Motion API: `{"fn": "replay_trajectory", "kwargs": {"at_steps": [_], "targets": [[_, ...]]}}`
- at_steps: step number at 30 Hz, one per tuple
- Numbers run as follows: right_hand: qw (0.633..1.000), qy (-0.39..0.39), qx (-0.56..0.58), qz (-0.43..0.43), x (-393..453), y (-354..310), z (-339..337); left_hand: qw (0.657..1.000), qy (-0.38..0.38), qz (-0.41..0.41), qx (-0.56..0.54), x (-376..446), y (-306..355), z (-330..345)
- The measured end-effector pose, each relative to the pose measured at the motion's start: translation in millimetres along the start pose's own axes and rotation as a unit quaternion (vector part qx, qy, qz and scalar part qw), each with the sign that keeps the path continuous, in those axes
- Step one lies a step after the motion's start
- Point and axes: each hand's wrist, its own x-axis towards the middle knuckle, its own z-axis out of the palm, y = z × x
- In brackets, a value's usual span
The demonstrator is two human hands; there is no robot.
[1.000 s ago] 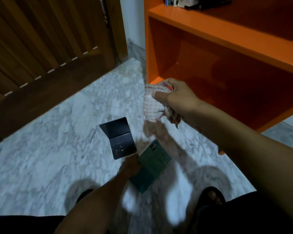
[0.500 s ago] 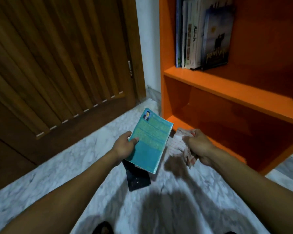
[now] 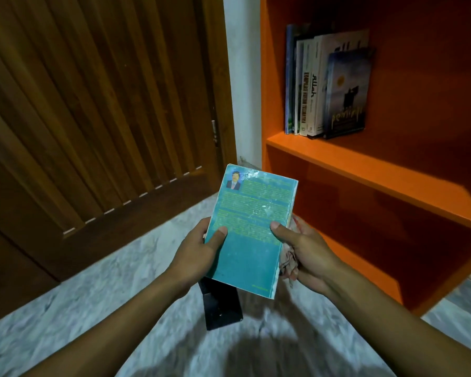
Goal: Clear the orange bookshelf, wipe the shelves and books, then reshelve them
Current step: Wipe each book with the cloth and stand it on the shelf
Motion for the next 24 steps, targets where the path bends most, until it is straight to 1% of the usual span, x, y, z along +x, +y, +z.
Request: {"fn": "replay_trajectory", "kwargs": {"at_steps": [3,6,9,13,14,16,17,18,19,20,21,22,23,24], "targets": [[0.999,-0.034,0.002,-0.008,-8,-11,4,0.997,-0.031,-0.015,-0.067,2,3,-2],[0.999,-0.032,-0.020,-0.007,-12,-16,6,0.994,-0.025,-0.015,-0.105,3,6,-3],[0.999,-0.033,-0.015,0.011,-14,-13,11,0.990,-0.024,-0.005,-0.139,0,5,-2],[0.999,-0.024,0.006,0.034,-11,-14,9,0.989,-0.029,0.013,-0.145,-2,7,-4],[0.999,-0.004,0.002,0.034,-10,-16,7,0.989,-0.030,0.019,-0.142,-2,8,-5],[0.995,0.092,-0.028,0.015,-4,-18,2,0.989,-0.034,0.022,-0.141,-2,10,-6],[0.989,0.142,-0.036,-0.010,-2,-20,-1,0.989,-0.036,0.020,-0.142,-2,9,-6],[0.981,0.177,-0.050,-0.056,0,-23,-4,0.988,-0.039,0.015,-0.146,-2,10,-5],[0.970,0.192,-0.088,-0.124,0,-27,-5,0.987,-0.044,0.010,-0.152,-2,10,-4],[0.950,0.188,-0.147,-0.199,2,-32,-7,0.985,-0.053,0.003,-0.161,-2,10,-3],[0.922,0.165,-0.226,-0.269,2,-37,-9,0.983,-0.063,-0.004,-0.171,-3,10,-1],[0.880,0.137,-0.326,-0.318,1,-42,-9,0.981,-0.074,-0.011,-0.181,-3,11,2],[0.827,0.115,-0.431,-0.341,3,-44,-10,0.978,-0.082,-0.018,-0.192,-4,12,4],[0.776,0.109,-0.515,-0.347,5,-43,-11,0.974,-0.088,-0.024,-0.205,-4,13,6]]}}
